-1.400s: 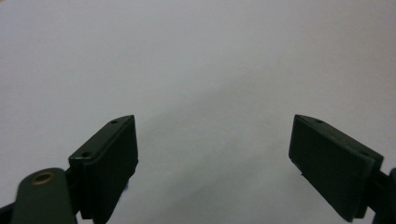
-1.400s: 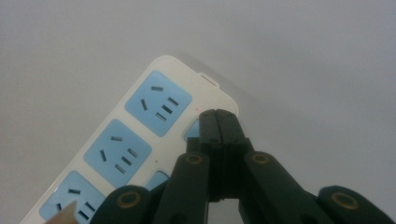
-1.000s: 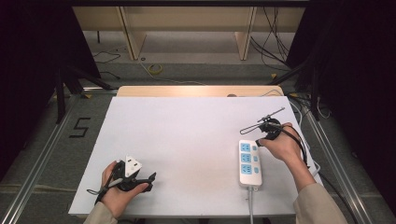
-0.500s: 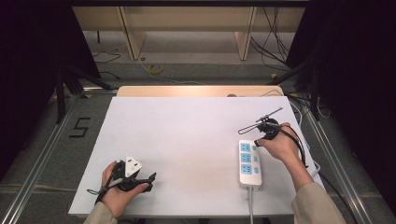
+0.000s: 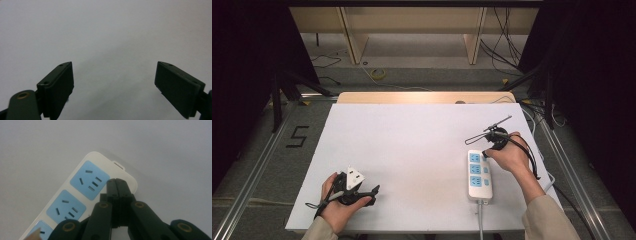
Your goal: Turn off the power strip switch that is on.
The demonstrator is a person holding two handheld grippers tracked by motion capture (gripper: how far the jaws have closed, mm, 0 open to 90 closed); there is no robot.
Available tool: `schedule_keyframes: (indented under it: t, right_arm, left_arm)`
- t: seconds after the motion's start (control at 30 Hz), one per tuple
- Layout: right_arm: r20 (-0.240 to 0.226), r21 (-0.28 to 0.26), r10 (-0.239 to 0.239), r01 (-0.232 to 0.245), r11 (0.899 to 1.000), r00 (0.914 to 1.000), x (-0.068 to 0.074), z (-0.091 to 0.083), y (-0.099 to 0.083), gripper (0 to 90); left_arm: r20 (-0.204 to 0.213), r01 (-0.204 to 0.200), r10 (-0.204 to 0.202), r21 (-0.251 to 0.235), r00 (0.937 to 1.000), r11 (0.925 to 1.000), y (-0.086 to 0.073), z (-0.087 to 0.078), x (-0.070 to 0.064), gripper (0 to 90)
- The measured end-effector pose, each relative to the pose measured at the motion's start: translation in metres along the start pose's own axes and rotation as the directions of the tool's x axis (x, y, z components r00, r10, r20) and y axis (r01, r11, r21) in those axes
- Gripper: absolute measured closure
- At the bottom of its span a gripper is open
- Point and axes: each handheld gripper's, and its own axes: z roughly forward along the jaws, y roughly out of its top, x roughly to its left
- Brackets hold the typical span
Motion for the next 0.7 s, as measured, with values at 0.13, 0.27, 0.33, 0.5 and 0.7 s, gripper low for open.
schedule_keyframes:
  t: [0.13,0.27,0.33,0.5,0.7]
  right_arm:
    - [0.002,0.005,-0.001,0.001,1.0,1.0,0.001,0.0019,0.0001,90.0]
    - [-0.001,0.008,-0.002,0.002,1.0,1.0,0.0022,0.003,0.0004,90.0]
    - [0.0,0.011,0.0,0.0,1.0,1.0,0.0026,0.0034,0.0006,90.0]
    - [-0.002,0.015,-0.001,0.001,1.0,1.0,0.0031,0.0051,0.0008,90.0]
    - [-0.001,0.018,0.0,0.0,1.0,1.0,0.0033,0.0053,0.0009,90.0]
  left_arm:
    - [0.001,-0.003,0.003,0.001,1.0,1.0,0.0,0.0,0.0001,15.3]
    - [0.001,-0.003,0.003,0.001,1.0,1.0,-0.0001,0.0003,-0.0001,15.3]
    - [0.001,-0.002,0.002,-0.001,1.0,1.0,-0.0001,0.0006,-0.0004,15.3]
    - [0.001,0.0,0.0,-0.003,1.0,1.0,-0.0002,0.0009,-0.0006,15.3]
    - [0.002,0.001,-0.001,-0.002,1.0,1.0,-0.0001,0.0009,-0.0008,15.3]
